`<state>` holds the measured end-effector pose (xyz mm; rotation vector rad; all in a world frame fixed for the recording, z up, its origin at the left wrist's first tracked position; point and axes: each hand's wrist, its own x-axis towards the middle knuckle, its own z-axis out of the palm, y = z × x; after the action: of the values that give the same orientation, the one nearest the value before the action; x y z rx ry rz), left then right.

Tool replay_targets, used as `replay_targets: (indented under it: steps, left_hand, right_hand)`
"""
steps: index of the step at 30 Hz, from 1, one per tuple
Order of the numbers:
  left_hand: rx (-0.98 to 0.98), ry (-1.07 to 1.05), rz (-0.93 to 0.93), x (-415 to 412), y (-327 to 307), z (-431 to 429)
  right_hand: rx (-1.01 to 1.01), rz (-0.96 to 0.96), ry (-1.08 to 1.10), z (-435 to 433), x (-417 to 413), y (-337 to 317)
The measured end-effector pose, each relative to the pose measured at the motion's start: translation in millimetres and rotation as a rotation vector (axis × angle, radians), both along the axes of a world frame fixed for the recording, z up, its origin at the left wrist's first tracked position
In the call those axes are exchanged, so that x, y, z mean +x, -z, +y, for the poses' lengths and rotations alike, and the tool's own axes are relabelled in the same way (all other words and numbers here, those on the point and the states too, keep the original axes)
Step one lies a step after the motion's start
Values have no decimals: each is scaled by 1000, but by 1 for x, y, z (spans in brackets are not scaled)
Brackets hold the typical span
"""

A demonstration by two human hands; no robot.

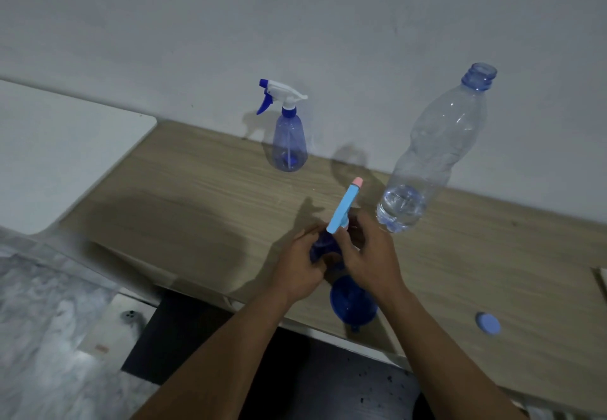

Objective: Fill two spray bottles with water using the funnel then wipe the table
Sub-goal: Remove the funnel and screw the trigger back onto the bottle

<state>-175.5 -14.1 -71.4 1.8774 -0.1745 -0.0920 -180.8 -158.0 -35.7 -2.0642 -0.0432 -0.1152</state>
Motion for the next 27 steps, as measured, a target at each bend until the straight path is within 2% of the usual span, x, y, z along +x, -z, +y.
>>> replay_targets:
  steps: [5,12,17,22,27]
  left_hand:
    - [58,-1,-3,-5,-5,-1]
    - [41,4,-14,-7,-13,-1]
    - [85,-41,-45,-7,-5,-1]
    - [42,-37,-74,-9,-13,-4]
    - [41,-16,-61,-4,-14,-1]
  right_hand:
    - [96,58,141,9,3,-4]
    - [62,-8,89,11,-6,0]
    - [170,55,194,15,-4,1]
    - [86,-9,85,12,-6,2]
    - [48,67,-24,-1,3,-2]
